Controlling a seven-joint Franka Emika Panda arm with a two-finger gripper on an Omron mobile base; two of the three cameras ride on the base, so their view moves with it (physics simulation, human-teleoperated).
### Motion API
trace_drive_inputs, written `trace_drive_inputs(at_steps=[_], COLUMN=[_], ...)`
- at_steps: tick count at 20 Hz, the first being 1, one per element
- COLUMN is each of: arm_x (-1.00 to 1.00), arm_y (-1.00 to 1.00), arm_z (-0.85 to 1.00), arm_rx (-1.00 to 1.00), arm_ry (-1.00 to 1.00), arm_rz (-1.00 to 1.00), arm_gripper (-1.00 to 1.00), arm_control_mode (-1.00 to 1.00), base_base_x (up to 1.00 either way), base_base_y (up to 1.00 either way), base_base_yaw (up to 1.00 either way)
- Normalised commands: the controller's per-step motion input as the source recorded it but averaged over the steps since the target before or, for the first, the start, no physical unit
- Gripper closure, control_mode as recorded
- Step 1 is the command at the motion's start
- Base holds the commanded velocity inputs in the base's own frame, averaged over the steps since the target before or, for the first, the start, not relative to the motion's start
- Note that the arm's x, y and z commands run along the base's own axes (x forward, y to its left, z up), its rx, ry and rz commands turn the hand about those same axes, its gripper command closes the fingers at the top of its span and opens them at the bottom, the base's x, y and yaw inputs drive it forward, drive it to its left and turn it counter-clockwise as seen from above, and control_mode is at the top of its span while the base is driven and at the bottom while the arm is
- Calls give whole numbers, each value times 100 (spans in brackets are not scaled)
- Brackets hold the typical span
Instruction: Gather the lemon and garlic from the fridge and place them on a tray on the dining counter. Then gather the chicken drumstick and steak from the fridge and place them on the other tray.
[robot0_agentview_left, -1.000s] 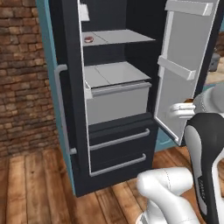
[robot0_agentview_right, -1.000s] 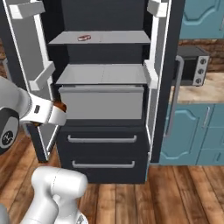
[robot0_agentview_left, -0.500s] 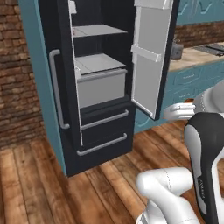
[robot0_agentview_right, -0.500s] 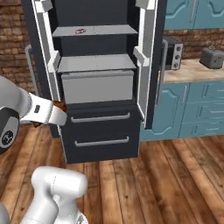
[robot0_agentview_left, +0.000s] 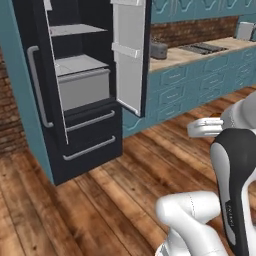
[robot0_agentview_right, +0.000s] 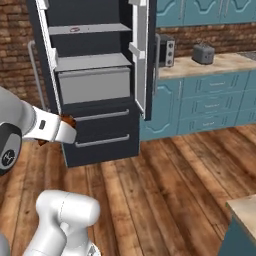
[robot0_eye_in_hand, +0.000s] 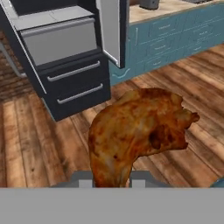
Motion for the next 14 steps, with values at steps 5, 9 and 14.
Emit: trace_drive_inputs(at_steps=[5,9,14], arm_x=[0,0,0], arm_y=[0,0,0], arm_z=[0,0,0], arm_rx=[0,0,0], arm_ry=[0,0,0], arm_rz=[0,0,0], arm_gripper=[100,100,100], arm_control_mode=[100,100,100], base_base_x=[-100,-100,-100], base_base_y=[-14,-49,-62], base_base_yaw=[-24,-17,-16])
